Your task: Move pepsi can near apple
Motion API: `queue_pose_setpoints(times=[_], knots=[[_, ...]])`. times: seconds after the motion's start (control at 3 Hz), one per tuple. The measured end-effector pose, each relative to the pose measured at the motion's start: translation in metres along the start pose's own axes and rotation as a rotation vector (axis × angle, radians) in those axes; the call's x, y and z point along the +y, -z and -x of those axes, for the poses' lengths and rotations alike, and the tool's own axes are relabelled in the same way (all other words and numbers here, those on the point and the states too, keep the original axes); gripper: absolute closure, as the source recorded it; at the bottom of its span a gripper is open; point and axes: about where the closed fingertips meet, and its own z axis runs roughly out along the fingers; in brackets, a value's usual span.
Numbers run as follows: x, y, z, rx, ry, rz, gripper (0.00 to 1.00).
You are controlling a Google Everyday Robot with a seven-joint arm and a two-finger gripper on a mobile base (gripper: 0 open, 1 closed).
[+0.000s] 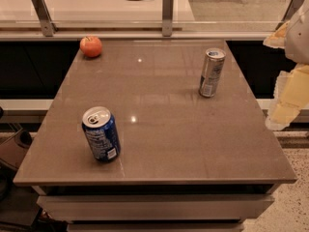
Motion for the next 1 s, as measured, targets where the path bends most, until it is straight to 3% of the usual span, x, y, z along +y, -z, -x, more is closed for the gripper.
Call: queue_pose_setpoints(times=[0.67,1.0], knots=[[0.000,0.000,0.003,-0.030,0.000,-0.005,0.00],[0.002,-0.008,0.020,-0.126,-0.001,-0.002,0.00]])
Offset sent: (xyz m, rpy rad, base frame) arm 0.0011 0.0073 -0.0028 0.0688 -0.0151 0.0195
